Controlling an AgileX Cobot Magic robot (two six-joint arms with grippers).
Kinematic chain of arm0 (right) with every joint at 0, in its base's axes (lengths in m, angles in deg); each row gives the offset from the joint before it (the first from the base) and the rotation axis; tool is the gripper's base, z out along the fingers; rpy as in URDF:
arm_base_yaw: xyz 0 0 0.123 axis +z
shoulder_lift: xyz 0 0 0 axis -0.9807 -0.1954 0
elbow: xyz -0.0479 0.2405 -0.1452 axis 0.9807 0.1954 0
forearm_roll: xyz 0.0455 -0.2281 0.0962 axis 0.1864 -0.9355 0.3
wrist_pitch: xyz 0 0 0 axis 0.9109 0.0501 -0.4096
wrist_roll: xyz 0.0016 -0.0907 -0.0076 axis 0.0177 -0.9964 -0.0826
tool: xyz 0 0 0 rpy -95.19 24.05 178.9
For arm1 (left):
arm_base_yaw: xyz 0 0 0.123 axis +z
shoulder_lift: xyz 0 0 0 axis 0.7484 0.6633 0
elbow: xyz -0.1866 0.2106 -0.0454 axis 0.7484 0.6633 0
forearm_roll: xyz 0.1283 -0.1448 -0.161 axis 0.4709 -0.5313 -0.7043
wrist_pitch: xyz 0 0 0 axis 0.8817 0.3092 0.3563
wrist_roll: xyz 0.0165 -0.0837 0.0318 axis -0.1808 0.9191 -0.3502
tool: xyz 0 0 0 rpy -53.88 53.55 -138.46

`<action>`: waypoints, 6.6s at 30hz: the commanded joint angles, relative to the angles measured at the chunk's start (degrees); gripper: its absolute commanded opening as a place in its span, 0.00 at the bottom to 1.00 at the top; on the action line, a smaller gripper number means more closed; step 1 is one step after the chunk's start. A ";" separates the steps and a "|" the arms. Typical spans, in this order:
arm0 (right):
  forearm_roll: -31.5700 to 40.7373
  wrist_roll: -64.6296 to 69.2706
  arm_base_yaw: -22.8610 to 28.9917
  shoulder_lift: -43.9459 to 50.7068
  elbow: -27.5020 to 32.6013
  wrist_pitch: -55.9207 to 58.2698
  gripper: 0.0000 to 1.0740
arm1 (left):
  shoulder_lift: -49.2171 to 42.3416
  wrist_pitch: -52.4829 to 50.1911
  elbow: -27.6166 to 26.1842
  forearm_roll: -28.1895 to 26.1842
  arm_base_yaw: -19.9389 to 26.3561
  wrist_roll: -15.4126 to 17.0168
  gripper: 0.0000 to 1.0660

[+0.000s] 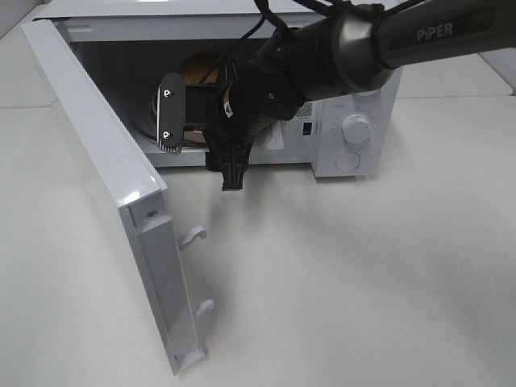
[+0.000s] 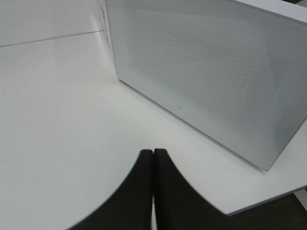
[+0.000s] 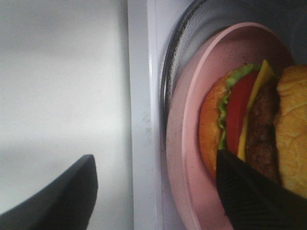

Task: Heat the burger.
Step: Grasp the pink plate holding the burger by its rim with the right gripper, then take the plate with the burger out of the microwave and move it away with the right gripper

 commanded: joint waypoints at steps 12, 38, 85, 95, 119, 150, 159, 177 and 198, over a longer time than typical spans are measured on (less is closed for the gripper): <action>-7.33 7.05 -2.01 -3.50 -5.44 0.57 0.65 | -1.09 -0.52 0.17 -0.11 0.17 0.11 0.00; -7.28 8.82 -2.86 -7.33 -5.44 -2.06 0.63 | -1.09 -0.52 0.17 -0.11 0.17 0.11 0.00; -7.10 8.77 -2.69 -8.54 -8.48 2.58 0.00 | -1.09 -0.52 0.17 -0.11 0.17 0.11 0.00; -6.65 4.07 -2.69 -4.76 -5.90 3.15 0.00 | -1.09 -0.52 0.17 -0.11 0.17 0.11 0.00; -6.70 -8.08 -2.69 13.98 20.23 -7.45 0.00 | -1.09 -0.52 0.17 -0.11 0.17 0.11 0.00; -6.88 -13.58 -2.69 39.30 46.18 -4.18 0.00 | -1.09 -0.52 0.17 -0.11 0.17 0.11 0.00; -6.88 -13.24 -2.69 47.73 52.02 -1.09 0.00 | -1.09 -0.52 0.17 -0.11 0.17 0.11 0.00; -7.79 2.52 -2.69 60.73 60.91 15.13 0.00 | -1.09 -0.52 0.17 -0.11 0.17 0.11 0.00; -21.60 33.46 -2.86 60.50 62.51 24.06 0.00 | -1.09 -0.52 0.17 -0.11 0.17 0.11 0.00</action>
